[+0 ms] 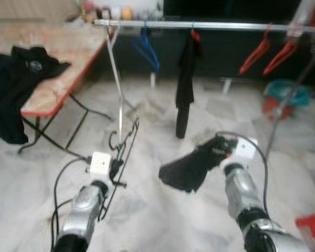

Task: Hang hanger

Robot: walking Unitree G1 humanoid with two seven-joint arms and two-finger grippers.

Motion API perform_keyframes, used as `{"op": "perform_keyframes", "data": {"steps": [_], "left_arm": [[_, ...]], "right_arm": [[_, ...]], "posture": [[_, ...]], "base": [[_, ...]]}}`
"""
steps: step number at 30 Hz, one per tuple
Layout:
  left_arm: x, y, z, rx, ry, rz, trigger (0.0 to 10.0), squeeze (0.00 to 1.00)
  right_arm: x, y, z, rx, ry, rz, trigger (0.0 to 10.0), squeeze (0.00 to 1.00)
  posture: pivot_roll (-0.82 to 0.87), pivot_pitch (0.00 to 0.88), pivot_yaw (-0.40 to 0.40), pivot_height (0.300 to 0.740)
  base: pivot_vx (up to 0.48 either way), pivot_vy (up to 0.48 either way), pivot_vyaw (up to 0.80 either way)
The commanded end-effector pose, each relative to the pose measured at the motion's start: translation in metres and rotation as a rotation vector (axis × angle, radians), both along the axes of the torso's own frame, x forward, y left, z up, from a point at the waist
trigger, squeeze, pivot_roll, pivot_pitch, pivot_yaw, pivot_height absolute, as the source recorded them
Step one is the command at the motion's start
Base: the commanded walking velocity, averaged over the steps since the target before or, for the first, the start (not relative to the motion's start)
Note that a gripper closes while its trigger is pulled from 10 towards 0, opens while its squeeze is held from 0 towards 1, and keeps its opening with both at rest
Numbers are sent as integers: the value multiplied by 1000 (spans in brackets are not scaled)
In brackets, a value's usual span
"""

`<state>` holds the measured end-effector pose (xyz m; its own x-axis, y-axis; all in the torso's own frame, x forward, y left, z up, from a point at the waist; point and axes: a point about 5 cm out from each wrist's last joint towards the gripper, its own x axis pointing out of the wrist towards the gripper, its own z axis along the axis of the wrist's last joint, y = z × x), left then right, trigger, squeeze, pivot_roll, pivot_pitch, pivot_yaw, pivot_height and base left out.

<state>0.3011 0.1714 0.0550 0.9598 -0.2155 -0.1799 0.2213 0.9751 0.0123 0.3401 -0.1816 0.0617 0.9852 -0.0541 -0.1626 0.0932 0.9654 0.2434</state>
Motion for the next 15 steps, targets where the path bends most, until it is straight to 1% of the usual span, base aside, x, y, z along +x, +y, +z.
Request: {"op": "perform_keyframes", "data": {"steps": [1, 4, 5, 9, 10, 11, 13, 15], "left_arm": [[0, 0, -2, 4, 7, 3, 10000, 0], [0, 1, -1, 18, 10, -3, 10000, 0], [1, 2, -1, 22, 10, -9, 10000, 0], [1, 2, 1, 39, 18, -42, 10000, 0], [0, 1, 1, 80, 37, -109, 10000, 0], [0, 1, 1, 80, 37, -109, 10000, 0], [-3, -1, 3, 134, 56, -190, 10000, 0], [-4, 0, 5, 163, 66, -226, 10000, 0]], "right_arm": [[3, -2, 3, 6, 1, -10, 10000, 0], [3, -2, 3, 4, 2, -7, 10000, 0], [3, -2, 4, -17, 3, -3, 10000, 0], [4, -1, 4, -10, 11, -8, 10000, 0], [5, 0, 5, -21, 19, -1, 10000, 0], [5, 0, 5, -21, 19, -1, 10000, 0], [8, 2, 7, -25, 21, 3, 10000, 0], [10, 3, 9, -29, 21, 13, 10000, 0]], "posture": [[-53, 0, 30, 719], [-52, 0, 29, 719], [-52, 0, 29, 719], [-49, 0, 29, 719], [-48, 0, 29, 719], [-48, 0, 29, 719], [-47, 0, 30, 719], [-47, 0, 30, 719]], "base": [[0, 0, -800], [0, 0, -796], [0, 0, 0], [0, 0, 0], [0, 0, 0], [0, 0, 0], [0, 0, 0], [0, 0, 0]]}}
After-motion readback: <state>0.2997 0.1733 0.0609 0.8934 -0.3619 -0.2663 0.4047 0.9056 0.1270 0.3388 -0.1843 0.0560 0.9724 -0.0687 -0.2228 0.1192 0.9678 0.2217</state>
